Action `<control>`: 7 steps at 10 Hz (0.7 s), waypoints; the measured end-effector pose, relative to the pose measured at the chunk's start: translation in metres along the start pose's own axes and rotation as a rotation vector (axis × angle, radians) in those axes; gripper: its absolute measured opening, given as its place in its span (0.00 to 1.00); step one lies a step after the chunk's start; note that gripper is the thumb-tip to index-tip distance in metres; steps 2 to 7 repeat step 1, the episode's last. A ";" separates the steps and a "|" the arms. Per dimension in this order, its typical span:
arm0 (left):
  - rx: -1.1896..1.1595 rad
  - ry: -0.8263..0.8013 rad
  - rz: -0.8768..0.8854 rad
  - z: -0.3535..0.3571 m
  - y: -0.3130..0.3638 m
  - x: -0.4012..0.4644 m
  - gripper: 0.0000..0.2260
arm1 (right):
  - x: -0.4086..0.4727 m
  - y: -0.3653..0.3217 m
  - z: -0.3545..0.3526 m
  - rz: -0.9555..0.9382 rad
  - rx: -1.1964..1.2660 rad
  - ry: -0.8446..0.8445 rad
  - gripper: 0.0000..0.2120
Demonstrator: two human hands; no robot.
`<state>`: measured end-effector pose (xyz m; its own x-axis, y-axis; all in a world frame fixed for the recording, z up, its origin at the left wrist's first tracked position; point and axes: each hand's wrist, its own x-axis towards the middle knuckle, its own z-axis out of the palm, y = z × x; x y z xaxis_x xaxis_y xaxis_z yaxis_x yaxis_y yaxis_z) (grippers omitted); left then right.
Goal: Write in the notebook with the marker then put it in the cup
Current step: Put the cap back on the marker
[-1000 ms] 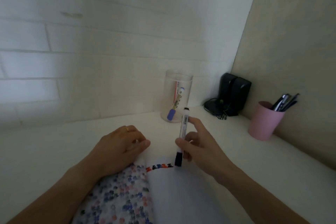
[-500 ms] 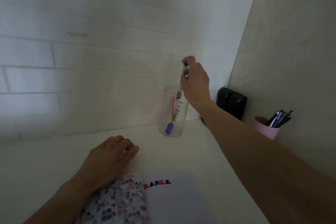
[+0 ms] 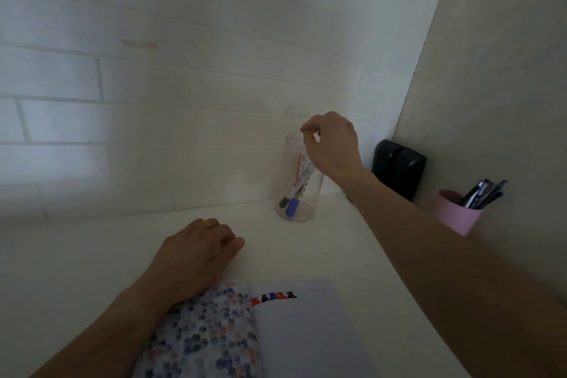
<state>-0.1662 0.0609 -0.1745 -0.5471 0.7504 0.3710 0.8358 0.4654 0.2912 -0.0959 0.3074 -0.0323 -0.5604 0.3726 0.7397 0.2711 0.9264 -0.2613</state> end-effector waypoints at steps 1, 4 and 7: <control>-0.004 0.015 -0.005 -0.003 0.002 -0.001 0.38 | -0.046 -0.015 -0.016 -0.088 0.018 0.078 0.08; -0.004 0.015 -0.005 -0.003 0.002 -0.001 0.38 | -0.046 -0.015 -0.016 -0.088 0.018 0.078 0.08; -0.004 0.015 -0.005 -0.003 0.002 -0.001 0.38 | -0.046 -0.015 -0.016 -0.088 0.018 0.078 0.08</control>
